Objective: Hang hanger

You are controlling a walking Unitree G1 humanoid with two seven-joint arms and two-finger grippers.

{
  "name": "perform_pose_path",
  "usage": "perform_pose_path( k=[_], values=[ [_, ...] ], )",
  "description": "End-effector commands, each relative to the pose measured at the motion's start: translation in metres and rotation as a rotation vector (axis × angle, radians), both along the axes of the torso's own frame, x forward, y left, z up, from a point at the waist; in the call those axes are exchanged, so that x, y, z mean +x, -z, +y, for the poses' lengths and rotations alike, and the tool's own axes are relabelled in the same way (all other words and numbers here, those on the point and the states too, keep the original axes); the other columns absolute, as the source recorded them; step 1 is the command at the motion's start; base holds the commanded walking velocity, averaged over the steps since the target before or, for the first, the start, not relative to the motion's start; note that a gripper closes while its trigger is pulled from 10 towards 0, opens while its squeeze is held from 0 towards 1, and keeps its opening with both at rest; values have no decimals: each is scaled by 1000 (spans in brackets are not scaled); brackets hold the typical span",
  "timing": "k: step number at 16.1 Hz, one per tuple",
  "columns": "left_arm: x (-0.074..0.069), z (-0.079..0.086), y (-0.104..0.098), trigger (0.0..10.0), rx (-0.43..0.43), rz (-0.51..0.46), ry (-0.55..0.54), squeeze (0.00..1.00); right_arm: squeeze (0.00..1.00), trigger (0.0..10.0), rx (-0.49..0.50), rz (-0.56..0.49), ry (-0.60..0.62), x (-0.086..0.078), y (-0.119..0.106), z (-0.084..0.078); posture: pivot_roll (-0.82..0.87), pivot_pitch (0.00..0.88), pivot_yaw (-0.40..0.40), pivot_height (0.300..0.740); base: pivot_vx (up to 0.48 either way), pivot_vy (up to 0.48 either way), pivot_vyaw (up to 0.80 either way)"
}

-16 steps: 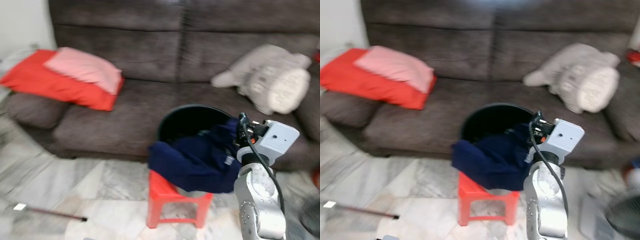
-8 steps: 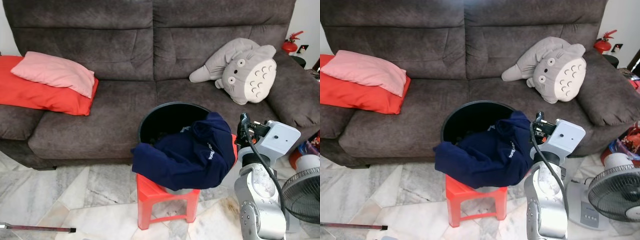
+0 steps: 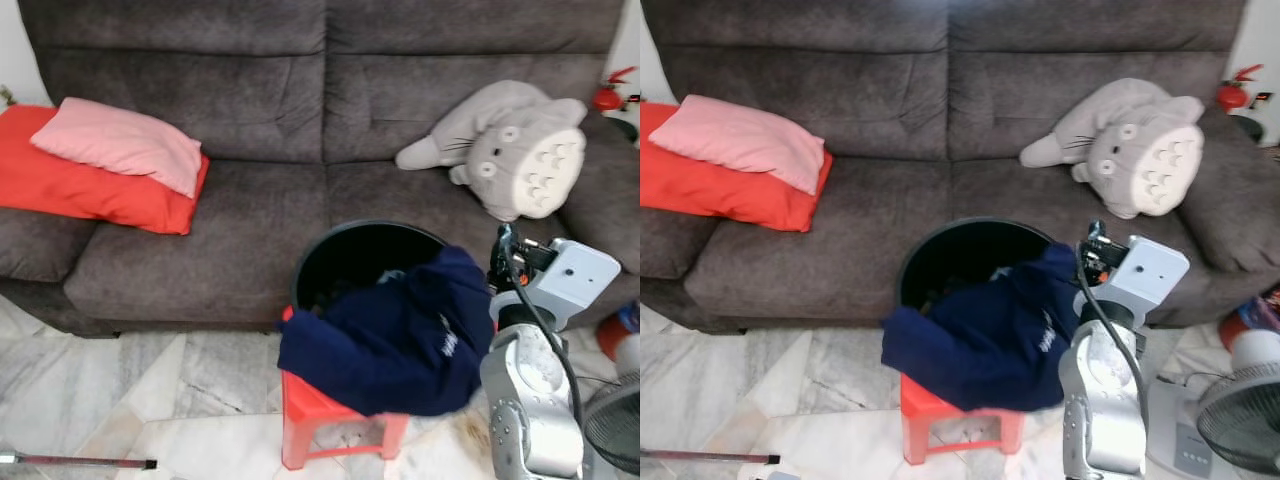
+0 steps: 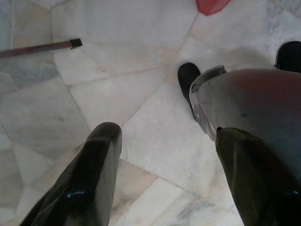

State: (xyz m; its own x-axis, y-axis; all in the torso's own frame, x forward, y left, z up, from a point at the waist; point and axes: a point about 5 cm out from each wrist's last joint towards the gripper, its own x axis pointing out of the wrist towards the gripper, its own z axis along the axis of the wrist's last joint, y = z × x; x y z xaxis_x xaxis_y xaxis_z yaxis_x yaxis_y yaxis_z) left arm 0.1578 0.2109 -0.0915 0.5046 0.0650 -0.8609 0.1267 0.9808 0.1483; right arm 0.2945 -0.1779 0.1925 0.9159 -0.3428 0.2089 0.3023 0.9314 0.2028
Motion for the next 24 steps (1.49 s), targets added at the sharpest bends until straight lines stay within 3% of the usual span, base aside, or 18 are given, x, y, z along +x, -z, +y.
perform_pose_path(
  k=[1, 7, 10, 12, 13, 14, 15, 16, 17, 18, 20, 21, 22, 23, 24],
  values=[
    [-6, -3, 3, 10000, -7, 21, 10, 0, 0, 10000, -2, -1, 25, -2, 0, -5, -101, 172, 12, 740, 247, 0, 0],
    [-7, -3, 3, 10000, -3, 29, 19, 0, 0, 10000, -13, 12, 62, -9, 4, -13, -112, 176, 12, 740, 0, 0, 0],
    [-7, -13, 5, 10000, -11, 26, 26, 0, 0, 10000, -50, 17, 118, -18, 4, -24, -119, 180, 9, 740, 0, 0, 0],
    [-6, -15, 5, 10000, -12, 26, 29, 0, 0, 10000, -309, 58, 254, -39, 0, -51, -121, 180, 8, 740, 0, 0, 0],
    [-6, -15, 5, 10000, -12, 26, 30, 0, 0, 10000, -367, 63, 275, -43, -1, -56, -121, 180, 8, 740, 0, 0, 0],
    [-5, -16, 5, 10000, -12, 26, 32, 0, 0, 10000, -597, 123, 359, -59, -4, -76, -144, 188, 7, 740, 0, 0, 0],
    [-4, -18, 5, 10000, -12, 27, 35, 0, 0, 10000, -919, 218, 432, -80, -7, -104, -153, 191, 7, 740, 0, 0, 0],
    [-4, -21, 5, 10000, -13, 26, 38, 0, 0, 10000, -1080, 264, 441, -93, -9, -119, -160, 192, 9, 740, 0, 0, 0],
    [-3, -22, 5, 10000, -14, 27, 40, 0, 0, 10000, -1172, 297, 442, -100, -9, -128, -166, 193, 11, 740, 0, 0, 0],
    [-2, -24, 5, 10000, -11, 28, 50, 0, 0, 10000, -1141, 320, 419, -107, -6, -134, -184, 191, 15, 740, 0, 0, 0],
    [-1, -24, 5, 10000, -10, 26, 55, 0, 0, 10000, -849, 299, 346, -104, 8, -127, -182, 189, 18, 740, 0, 0, 0],
    [1, -20, 3, 10000, -9, 22, 49, 0, 0, 10000, -425, 254, 220, -95, 30, -111, -166, 185, 21, 740, 0, 0, 0],
    [2, -13, 2, 10000, -6, 14, 40, 0, 0, 10000, -276, 222, 188, -90, 40, -100, -159, 183, 21, 740, 0, 0, 0],
    [3, -9, 1, 10000, -3, 10, 33, 0, 0, 10000, -260, 213, 240, -91, 45, -99, -148, 178, 19, 740, 0, 0, 0],
    [4, -5, -1, 10000, 2, 7, 23, 0, 0, 10000, -209, 247, 444, -106, 56, -111, -141, 174, 17, 740, 0, 0, 0]
  ],
)
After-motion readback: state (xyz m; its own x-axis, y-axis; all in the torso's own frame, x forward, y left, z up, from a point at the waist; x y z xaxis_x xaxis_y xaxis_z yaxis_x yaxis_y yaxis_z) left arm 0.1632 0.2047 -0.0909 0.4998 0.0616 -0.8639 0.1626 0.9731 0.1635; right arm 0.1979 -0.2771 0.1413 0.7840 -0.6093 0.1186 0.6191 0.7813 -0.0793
